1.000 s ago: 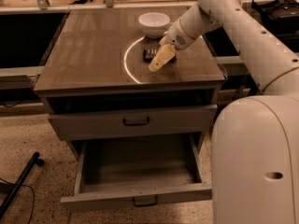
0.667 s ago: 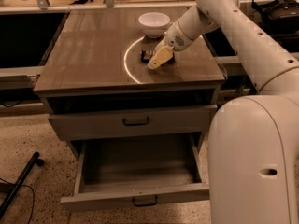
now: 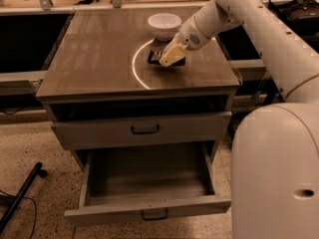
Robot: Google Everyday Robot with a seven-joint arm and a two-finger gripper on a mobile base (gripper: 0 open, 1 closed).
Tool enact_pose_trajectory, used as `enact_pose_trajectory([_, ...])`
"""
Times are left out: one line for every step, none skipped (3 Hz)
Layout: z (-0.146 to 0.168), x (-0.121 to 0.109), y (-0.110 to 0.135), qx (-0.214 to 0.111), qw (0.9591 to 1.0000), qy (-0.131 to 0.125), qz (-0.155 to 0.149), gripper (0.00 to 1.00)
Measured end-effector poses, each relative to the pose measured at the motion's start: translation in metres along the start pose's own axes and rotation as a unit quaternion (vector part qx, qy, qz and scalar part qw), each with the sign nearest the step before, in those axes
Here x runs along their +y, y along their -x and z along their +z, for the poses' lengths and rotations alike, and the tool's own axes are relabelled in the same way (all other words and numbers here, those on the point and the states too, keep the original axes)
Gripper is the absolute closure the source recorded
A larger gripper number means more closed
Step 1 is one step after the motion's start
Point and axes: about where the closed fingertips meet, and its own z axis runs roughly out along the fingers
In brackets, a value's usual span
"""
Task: Place rxbar chocolate into middle drawer
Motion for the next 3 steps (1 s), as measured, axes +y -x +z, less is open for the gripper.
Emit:
enact_pose_trajectory([-0.024, 0.018, 0.014, -0.048, 0.9988, 0.003, -0.011, 1.0])
enact_pose_trajectory([-0.039, 0.051, 0.024, -0.101, 0.9945, 0.021, -0.019, 1.0])
enact_pose_trajectory([-0.033, 0.099, 0.021, -0.133, 0.9892, 0.058, -0.02, 1.0])
